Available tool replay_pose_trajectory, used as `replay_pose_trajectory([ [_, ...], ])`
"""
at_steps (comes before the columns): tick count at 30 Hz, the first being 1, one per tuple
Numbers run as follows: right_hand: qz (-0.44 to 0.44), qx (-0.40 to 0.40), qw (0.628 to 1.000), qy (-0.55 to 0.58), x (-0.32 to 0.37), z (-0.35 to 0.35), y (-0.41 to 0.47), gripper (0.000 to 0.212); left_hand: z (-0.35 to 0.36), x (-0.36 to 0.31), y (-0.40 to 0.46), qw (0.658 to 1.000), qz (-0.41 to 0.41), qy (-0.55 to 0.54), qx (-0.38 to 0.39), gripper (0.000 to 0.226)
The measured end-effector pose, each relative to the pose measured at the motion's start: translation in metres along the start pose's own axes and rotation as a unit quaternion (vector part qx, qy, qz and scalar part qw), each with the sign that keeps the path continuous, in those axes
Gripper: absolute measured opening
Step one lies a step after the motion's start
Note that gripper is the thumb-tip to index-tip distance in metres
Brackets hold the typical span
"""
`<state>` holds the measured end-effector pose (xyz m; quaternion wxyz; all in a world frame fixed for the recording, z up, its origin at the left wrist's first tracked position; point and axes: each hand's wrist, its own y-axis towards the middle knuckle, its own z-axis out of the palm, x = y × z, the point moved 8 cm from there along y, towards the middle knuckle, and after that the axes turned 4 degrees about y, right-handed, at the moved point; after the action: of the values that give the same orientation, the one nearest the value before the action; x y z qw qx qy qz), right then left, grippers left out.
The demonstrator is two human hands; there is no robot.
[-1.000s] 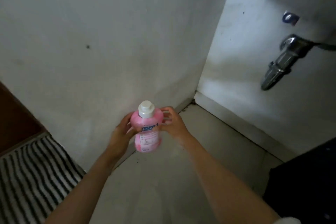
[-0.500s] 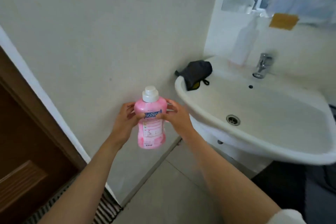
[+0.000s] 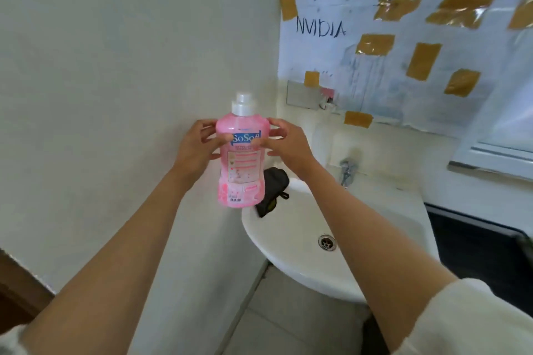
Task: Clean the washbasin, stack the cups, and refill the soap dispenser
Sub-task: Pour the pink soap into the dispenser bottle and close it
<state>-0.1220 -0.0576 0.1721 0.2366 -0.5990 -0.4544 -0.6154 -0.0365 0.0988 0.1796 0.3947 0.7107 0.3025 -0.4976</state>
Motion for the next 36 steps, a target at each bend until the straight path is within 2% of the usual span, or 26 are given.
replay_pose_trajectory([
  [8,0.0,-0.035,0.996,-0.087,0.025,-0.11,0.055,0.061,0.097,-0.044,0.076,0.995,0.042,-0.003,0.086,0.042],
  [14,0.027,-0.117,0.987,-0.104,-0.002,-0.196,0.072,0.059,0.192,-0.044,0.122,0.982,0.048,-0.024,0.183,0.041],
  [23,0.07,-0.236,0.956,-0.158,-0.046,-0.312,0.063,0.058,0.33,-0.041,0.167,0.944,0.111,0.033,0.309,0.039],
  [31,0.128,-0.29,0.926,-0.202,-0.098,-0.385,0.03,0.054,0.437,-0.008,0.164,0.906,0.106,0.053,0.406,0.042],
  [36,0.164,-0.296,0.923,-0.183,-0.131,-0.403,0.022,0.057,0.471,0.014,0.153,0.901,0.044,0.02,0.431,0.048],
])
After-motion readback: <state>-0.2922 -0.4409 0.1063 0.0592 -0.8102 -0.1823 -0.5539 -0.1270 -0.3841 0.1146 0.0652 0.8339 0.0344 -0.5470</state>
